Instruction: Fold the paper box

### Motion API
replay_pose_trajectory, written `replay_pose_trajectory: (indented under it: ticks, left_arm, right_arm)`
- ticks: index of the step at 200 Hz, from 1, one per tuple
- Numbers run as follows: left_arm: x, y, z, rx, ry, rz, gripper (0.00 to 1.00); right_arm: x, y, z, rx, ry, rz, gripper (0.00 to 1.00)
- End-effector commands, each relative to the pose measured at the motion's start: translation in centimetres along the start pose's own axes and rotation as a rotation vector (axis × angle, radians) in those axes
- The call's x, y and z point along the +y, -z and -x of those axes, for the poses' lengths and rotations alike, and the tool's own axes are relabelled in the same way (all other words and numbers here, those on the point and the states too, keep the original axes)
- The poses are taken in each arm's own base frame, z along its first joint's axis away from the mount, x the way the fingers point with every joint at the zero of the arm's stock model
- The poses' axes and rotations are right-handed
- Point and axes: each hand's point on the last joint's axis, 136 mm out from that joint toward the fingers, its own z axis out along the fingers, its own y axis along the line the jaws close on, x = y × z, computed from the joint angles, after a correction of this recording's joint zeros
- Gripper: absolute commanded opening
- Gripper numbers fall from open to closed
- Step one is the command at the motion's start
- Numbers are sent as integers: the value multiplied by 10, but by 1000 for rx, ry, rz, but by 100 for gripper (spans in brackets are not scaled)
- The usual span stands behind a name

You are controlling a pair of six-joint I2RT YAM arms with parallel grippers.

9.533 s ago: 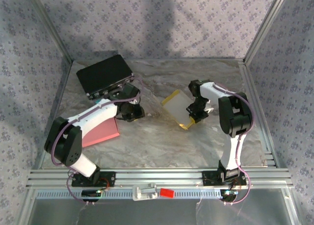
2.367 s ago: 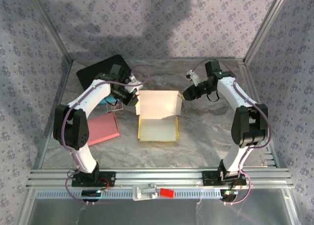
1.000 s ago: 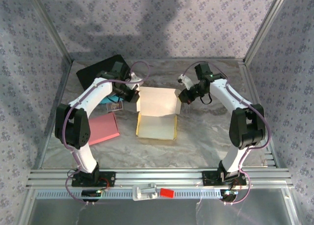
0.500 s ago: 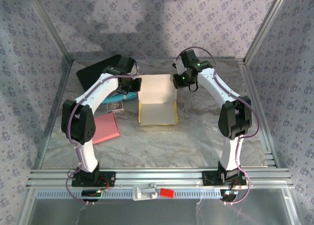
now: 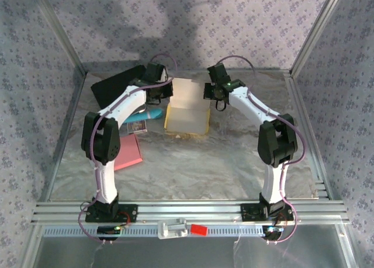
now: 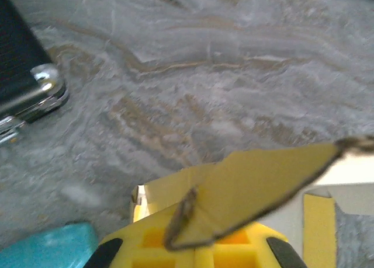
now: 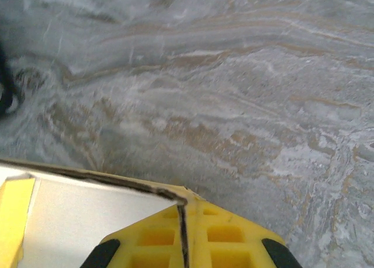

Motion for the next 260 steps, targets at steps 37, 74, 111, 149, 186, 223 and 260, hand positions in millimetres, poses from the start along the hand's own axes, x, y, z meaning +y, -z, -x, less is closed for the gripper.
replay_pose_trajectory:
  ticks: [37, 74, 111, 149, 186, 223, 260]
  left_arm:
    - [-64, -8, 27, -123, -55, -333, 0]
    - [-59, -21, 17, -140, -63, -397, 0]
    - [-54, -26, 3, -157, -84, -430, 0]
    - [-49, -27, -10, -185, -94, -435, 0]
    - [-49, -31, -25, -187, -114, -424, 0]
    - [-51, -37, -46, -152, -162, -354, 0]
    - [-33, -39, -57, -149, -157, -253, 0]
  right_arm:
    - [16, 8, 53, -297, -151, 96, 0]
    - [21, 1, 57, -384, -106, 154, 0]
    - [30, -7, 46, -377, -47, 203, 0]
    - [28, -7, 32, -379, -41, 209, 0]
    - [24, -10, 15, -355, -38, 208, 0]
    - [14, -12, -1, -299, -40, 163, 0]
    - [8, -4, -8, -197, -101, 115, 11]
